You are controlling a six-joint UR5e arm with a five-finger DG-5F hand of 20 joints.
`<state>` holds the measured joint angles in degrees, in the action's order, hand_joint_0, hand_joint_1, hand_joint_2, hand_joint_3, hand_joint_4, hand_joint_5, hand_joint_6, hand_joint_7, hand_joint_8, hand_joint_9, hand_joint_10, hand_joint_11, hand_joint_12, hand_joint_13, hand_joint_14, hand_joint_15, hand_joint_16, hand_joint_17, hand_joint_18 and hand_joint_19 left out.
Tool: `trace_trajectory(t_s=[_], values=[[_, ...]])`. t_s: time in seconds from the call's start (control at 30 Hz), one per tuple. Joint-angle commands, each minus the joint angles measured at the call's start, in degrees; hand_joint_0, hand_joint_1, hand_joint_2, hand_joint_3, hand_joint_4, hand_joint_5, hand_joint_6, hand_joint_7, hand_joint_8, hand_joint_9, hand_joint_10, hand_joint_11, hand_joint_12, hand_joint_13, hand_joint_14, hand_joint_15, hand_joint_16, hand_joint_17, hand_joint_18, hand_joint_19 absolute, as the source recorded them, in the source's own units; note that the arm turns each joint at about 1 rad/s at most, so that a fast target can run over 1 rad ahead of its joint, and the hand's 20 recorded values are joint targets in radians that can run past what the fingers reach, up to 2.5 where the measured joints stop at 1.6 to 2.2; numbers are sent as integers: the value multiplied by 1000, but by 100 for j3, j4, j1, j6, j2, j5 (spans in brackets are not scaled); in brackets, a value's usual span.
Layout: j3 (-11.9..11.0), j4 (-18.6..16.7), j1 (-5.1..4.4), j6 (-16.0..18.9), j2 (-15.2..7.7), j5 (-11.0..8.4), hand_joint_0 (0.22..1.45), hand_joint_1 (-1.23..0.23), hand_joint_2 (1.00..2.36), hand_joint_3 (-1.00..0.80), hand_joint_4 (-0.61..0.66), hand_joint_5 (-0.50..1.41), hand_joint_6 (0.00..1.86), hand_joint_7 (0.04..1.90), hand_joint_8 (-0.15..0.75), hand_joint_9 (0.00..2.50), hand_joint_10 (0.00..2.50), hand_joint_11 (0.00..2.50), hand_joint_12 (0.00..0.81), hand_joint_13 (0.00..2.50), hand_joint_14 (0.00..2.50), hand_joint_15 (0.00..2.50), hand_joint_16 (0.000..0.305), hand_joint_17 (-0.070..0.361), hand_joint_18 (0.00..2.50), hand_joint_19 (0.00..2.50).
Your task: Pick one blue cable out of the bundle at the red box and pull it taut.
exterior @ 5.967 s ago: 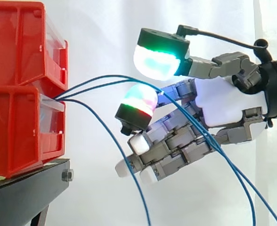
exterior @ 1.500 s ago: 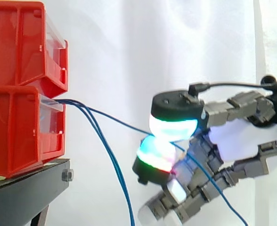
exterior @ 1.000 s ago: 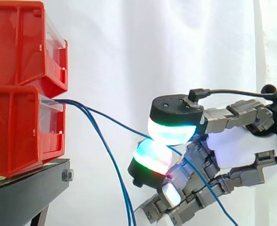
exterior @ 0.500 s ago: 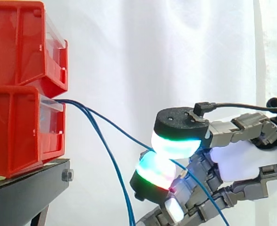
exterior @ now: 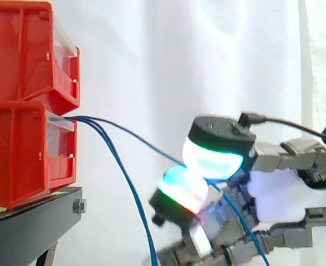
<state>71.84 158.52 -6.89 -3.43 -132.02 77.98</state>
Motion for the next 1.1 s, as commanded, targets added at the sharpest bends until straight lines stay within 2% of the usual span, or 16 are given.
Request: trace_trajectory(t_s=[0.0, 1.07], values=[[32, -366, -5, -27, 1, -3, 655, -856, 1018, -9, -157, -143, 919, 1216, 313, 925, 16, 802, 326, 488, 7, 175, 49, 110, 448, 202], [32, -322, 3, -44, -8, -11, 652, -843, 1017, -19, -155, -143, 921, 1201, 310, 894, 15, 757, 331, 462, 8, 171, 49, 110, 423, 205]])
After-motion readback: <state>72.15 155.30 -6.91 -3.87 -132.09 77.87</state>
